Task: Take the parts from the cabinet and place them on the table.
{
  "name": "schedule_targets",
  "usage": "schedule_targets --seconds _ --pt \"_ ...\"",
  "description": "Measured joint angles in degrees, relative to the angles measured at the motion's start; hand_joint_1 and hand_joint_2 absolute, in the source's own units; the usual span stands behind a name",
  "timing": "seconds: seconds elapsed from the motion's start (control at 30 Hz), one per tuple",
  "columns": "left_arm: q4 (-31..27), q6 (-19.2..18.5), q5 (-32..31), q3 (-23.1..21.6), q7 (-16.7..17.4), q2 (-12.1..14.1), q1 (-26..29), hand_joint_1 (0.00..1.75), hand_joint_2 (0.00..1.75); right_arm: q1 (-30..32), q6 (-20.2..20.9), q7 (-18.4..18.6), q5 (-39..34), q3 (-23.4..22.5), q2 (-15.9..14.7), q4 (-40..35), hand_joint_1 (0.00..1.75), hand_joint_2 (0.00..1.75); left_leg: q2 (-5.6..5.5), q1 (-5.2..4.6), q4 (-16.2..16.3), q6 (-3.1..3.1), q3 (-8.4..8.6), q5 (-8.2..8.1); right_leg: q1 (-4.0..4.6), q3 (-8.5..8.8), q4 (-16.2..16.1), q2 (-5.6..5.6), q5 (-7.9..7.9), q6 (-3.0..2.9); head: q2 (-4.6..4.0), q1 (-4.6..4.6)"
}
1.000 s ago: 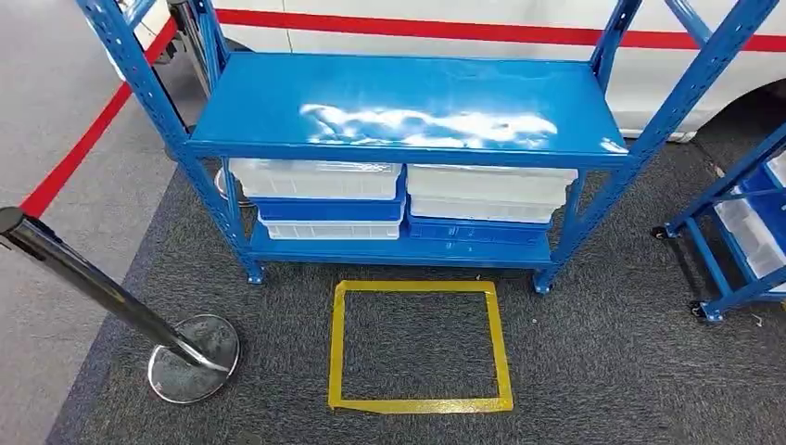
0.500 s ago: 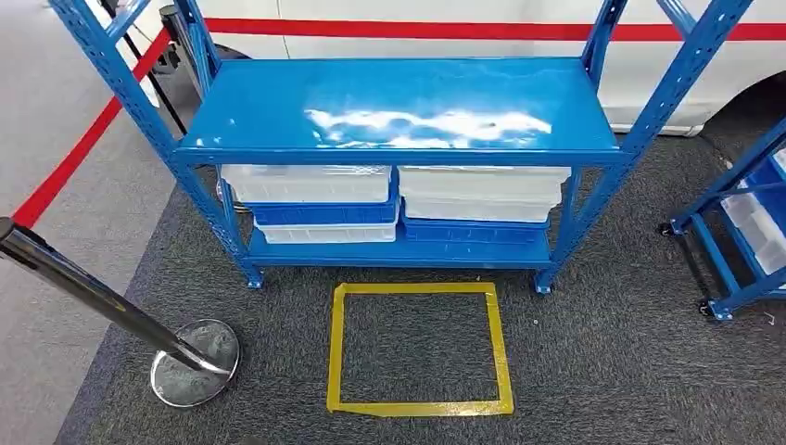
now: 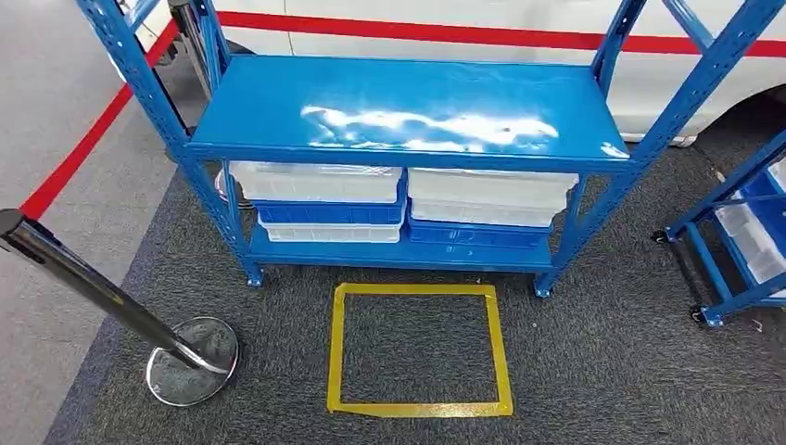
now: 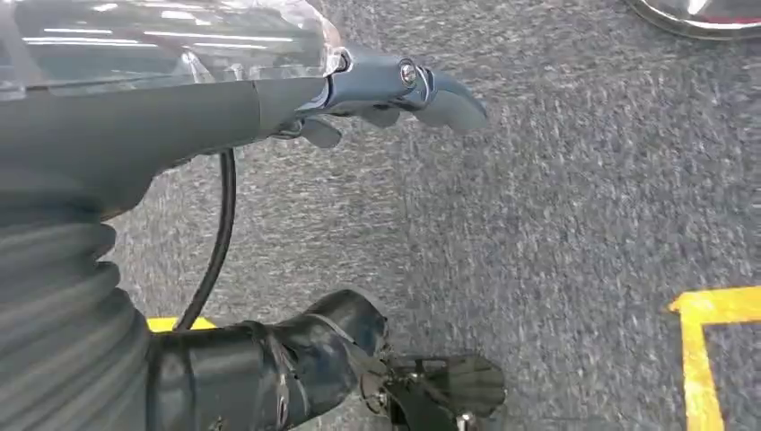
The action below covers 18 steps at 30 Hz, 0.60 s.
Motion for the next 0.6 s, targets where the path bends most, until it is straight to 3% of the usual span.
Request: schedule_targets --seconds 0.03,0.1,0.13,0.2,0.23,0.27,0.3,0.33,0.37,0.43,0.47,0.5,0.53,0.57,0.6 --pt "-0.66 -0.39 1.31 -0.80 0.48 0.11 -0.12 0.00 0.00 0.70 0.09 0.04 -0.98 0.90 -0.20 0.11 0.00 0.00 -0.04 0.00 0.04 -0.03 0.09 -0.07 -0.07 1.12 -2.50 0.00 2.06 -0.01 -0.02 0.02" --pt "-2.16 -1.20 3.82 -2.68 1.40 0.53 -0.48 0.00 0.00 1.91 0.44 0.20 -2.91 2.64 -0.68 0.24 0.00 0.00 -0.26 0.02 0.31 -0.40 0.30 -0.34 -0.11 5.88 -12.32 -0.02 7.13 -0.37 0.00 0.02" --pt "-2.73 -1.61 5.05 -3.58 1.87 0.74 -0.55 0.00 0.00 2.44 0.74 0.20 -3.86 3.42 -0.89 0.35 0.00 0.00 -0.23 0.01 0.48 -0.73 0.23 -0.56 -0.06 7.37 -15.98 -0.03 7.50 -0.68 -0.02 0.07" --pt "-3.82 -2.40 7.56 -5.50 2.82 1.36 -0.79 0.00 0.00 3.19 1.14 0.31 -5.79 5.25 -1.25 0.48 0.00 0.00 -0.15 -0.40 0.89 -1.44 0.06 -0.84 0.28 7.38 -16.34 0.15 7.41 -1.20 0.00 -0.04" --pt "-4.26 -2.88 8.86 -6.56 3.38 1.68 -0.80 0.00 0.00 3.61 1.27 0.39 -6.81 6.28 -1.53 0.50 0.00 1.75 -0.14 -0.34 0.72 -1.73 0.05 -0.85 0.41 7.39 -16.32 0.20 7.36 -1.44 0.00 -0.04" --pt "-4.61 -3.26 10.16 -7.60 3.89 1.97 -0.79 0.00 0.00 3.92 1.55 0.48 -7.80 7.30 -1.77 0.50 0.00 1.75 -0.15 -0.35 0.55 -2.05 0.17 -0.75 0.52 7.42 -16.40 0.20 7.41 -1.75 0.00 -0.02" --pt "-4.85 -3.67 11.37 -8.54 4.37 2.34 -0.67 0.00 0.00 4.07 1.86 0.59 -8.72 8.17 -1.94 0.50 0.00 1.75 -0.18 -0.41 1.04 -2.41 0.22 -1.24 -0.05 7.58 -17.03 0.09 7.76 -2.27 0.00 -0.07" --pt "-5.02 -4.08 12.73 -9.60 4.89 2.74 -0.23 0.00 0.00 4.19 2.10 0.72 -9.74 9.15 -2.18 0.44 0.00 1.75 -0.14 -0.23 2.45 -2.67 -0.28 -2.32 -0.04 7.73 -17.16 -0.02 7.82 -2.64 0.00 -0.02" --pt "-5.02 -4.45 13.89 -10.44 5.32 2.89 0.15 0.00 0.00 4.16 2.14 0.78 -10.61 9.89 -2.40 0.26 0.00 1.75 -0.15 -0.18 5.55 -2.86 -1.67 -4.53 -0.07 7.69 -17.19 -0.08 7.81 -3.10 0.00 -0.09" --pt "-5.02 -5.29 16.13 -11.97 6.27 3.13 1.06 0.00 0.00 4.06 2.51 0.94 -12.37 11.32 -2.75 -0.48 0.00 1.75 -0.14 0.07 14.39 -3.19 -5.69 -8.94 0.09 7.65 -17.16 -0.11 7.80 -3.20 0.00 -0.07" --pt "-5.00 -5.55 16.89 -12.42 6.64 3.17 1.53 0.00 0.00 3.88 2.84 1.03 -12.98 11.89 -2.88 -0.79 0.00 1.75 -0.14 0.18 17.90 -3.39 -7.34 -10.06 0.12 7.64 -17.14 -0.19 7.73 -3.33 0.00 -0.09" --pt "-4.98 -5.81 17.72 -12.88 6.94 3.30 2.04 0.00 0.00 3.70 2.99 1.07 -13.44 12.39 -3.01 -1.07 0.00 1.75 -0.13 0.40 18.63 -3.75 -7.72 -9.51 0.11 7.74 -17.14 -0.22 7.68 -3.39 0.00 -0.07" --pt "-4.94 -5.97 18.31 -13.28 7.23 3.41 2.52 0.00 0.00 3.47 3.10 1.07 -14.03 12.79 -3.13 -1.47 0.00 1.75 -0.13 0.68 17.19 -4.13 -7.07 -8.03 0.08 7.83 -17.12 -0.27 7.63 -3.43 -0.02 -0.09" --pt "-4.67 -6.34 19.56 -14.06 7.67 3.85 3.33 0.00 0.00 3.15 3.15 1.09 -14.95 13.64 -3.26 -2.36 0.00 0.00 -0.11 1.11 12.44 -4.64 -4.83 -5.09 -0.05 7.91 -16.94 -0.27 7.49 -3.39 -0.02 -0.04" --pt "-4.28 -6.78 20.76 -14.87 8.17 4.09 3.97 0.00 0.00 2.88 3.30 1.16 -15.88 14.45 -3.37 -3.30 0.00 0.00 -0.06 1.48 7.29 -5.07 -2.32 -2.48 -0.25 7.93 -16.65 -0.19 7.29 -3.23 -0.02 -0.09"
